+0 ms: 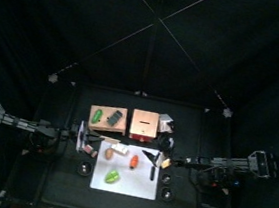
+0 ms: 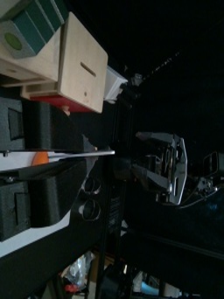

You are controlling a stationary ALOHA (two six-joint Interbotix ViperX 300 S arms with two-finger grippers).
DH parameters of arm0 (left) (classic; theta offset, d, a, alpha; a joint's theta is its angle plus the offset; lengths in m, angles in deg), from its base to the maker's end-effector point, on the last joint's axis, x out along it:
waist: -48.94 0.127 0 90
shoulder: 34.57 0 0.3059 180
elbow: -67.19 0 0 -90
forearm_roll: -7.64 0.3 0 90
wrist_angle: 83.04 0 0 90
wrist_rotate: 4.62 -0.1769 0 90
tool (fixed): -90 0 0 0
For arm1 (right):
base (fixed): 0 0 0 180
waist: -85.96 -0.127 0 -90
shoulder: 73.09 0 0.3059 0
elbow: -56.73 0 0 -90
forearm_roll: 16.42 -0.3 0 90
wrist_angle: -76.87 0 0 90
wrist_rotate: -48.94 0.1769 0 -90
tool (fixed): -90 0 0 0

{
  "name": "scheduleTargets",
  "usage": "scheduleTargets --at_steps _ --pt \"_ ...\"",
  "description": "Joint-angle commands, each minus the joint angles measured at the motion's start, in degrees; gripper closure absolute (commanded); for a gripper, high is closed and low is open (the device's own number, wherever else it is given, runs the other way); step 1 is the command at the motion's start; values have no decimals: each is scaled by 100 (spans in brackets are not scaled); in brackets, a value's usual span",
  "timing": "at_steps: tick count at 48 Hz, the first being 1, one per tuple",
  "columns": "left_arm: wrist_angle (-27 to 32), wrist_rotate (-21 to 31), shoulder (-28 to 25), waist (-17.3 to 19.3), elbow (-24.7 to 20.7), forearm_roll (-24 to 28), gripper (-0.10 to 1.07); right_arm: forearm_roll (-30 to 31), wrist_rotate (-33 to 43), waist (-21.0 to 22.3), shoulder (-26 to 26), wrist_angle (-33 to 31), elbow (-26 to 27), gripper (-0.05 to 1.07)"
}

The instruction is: Cut carrot

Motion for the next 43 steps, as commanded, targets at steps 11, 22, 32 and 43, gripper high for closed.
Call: scheduleTargets --at_steps 11,22,32,43 --pt "-123 9 -809 -88 -615 114 54 571 -264 387 -53 817 97 3" --pt "-598 -18 -1556 -70 -1055 369 54 580 -264 589 -378 1292 149 6" --pt "-782 -9 -1934 -62 -1292 501 54 554 -264 650 -598 1397 193 12" --pt "-782 -9 -2074 -44 -1266 510 54 501 -264 642 -589 1424 167 34"
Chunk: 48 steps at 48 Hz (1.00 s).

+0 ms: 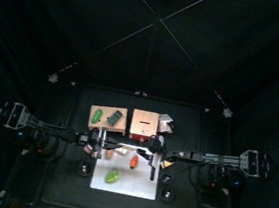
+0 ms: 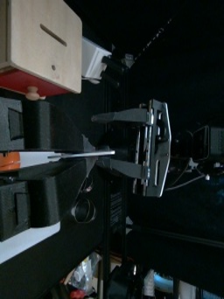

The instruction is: Cut carrot

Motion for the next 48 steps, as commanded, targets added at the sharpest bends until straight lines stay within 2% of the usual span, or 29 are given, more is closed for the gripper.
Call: scheduleTargets --at_steps 1,7,16,26,36,48 --pt "-62 0 -9 26 -62 18 54 -18 -9 18 114 18 123 36" --pt "-62 0 -9 70 35 18 53 0 -9 26 149 18 114 51" --pt "9 0 -62 132 149 18 44 26 -9 35 281 18 132 62" --pt "26 9 -308 229 88 70 28 -255 0 176 325 88 114 64" --pt "26 -9 -809 229 -141 53 29 -334 -9 246 325 448 -44 64" --pt "26 -9 -563 246 53 193 31 -290 -9 281 360 519 -255 64"
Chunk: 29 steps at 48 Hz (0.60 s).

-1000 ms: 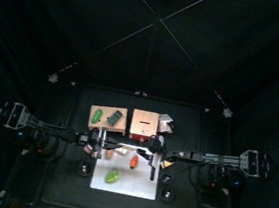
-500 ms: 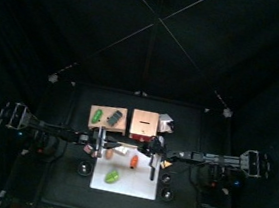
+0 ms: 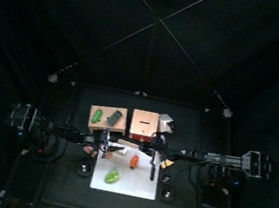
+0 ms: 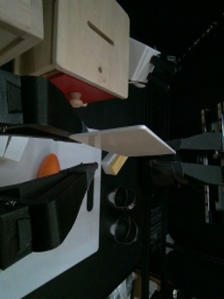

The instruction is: Cut carrot

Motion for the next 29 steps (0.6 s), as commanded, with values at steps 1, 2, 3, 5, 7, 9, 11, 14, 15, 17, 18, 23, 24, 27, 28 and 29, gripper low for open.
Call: scheduleTargets --at_steps 1,2,3,5,7,9,11,14,15,17,18,23,24,27,28,29 --pt "-26 -9 237 9 53 132 31 44 0 18 149 79 26 64" --pt "-18 -9 272 9 79 176 31 70 0 9 158 105 18 64" --pt "-18 -9 325 18 105 229 31 79 0 9 158 123 9 64" --pt "0 0 404 35 158 352 31 97 0 9 158 141 0 64" --pt "35 18 475 62 202 448 31 97 0 9 149 149 9 64" --pt "97 35 527 70 211 545 31 105 0 0 141 176 9 64" --pt "176 44 554 70 211 668 30 114 0 -9 141 185 9 64" --pt "281 79 563 70 202 800 30 123 0 -18 141 202 18 64" --pt "290 97 563 70 193 844 30 123 0 -26 141 202 18 64" --pt "299 167 563 79 176 861 30 114 0 -26 141 211 18 64" --pt "299 202 563 88 176 861 30 105 9 -26 141 237 18 64" --pt "299 404 563 123 149 870 30 88 0 -26 97 272 0 64" --pt "308 439 563 132 141 870 30 88 9 -26 97 272 -9 64" --pt "299 483 536 193 141 853 30 114 0 -44 70 281 -26 64" --pt "308 483 527 211 132 853 30 123 0 -44 70 272 -26 64" --pt "299 483 527 237 141 853 30 132 0 -44 70 272 -26 64"
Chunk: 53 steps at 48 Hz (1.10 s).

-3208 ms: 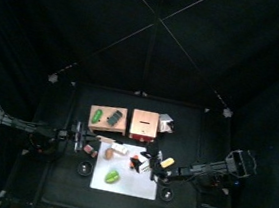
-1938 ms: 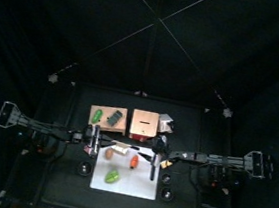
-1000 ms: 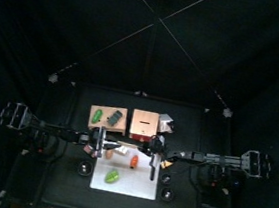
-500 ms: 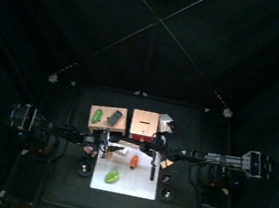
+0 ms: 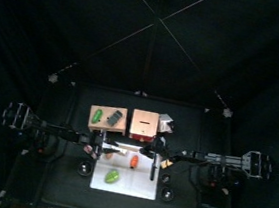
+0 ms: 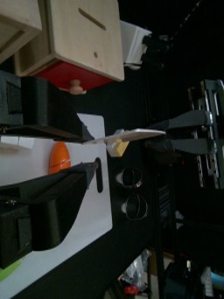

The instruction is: Cut carrot

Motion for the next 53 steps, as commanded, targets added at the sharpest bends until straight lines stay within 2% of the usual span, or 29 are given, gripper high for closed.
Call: scheduleTargets --at_steps 1,11,23,35,39,53 --pt "-26 18 35 105 -105 9 30 35 0 0 70 26 53 64" --pt "-26 18 26 272 -123 26 30 70 0 -18 70 26 26 64" --pt "-26 26 0 211 -211 88 31 70 0 -18 9 26 53 64" --pt "-26 35 -281 167 -431 158 32 70 0 9 -97 18 88 64" --pt "-26 35 -378 167 -483 149 35 70 0 9 -105 18 88 64" --pt "-44 18 -527 193 -589 167 56 70 0 26 -149 -79 62 64"
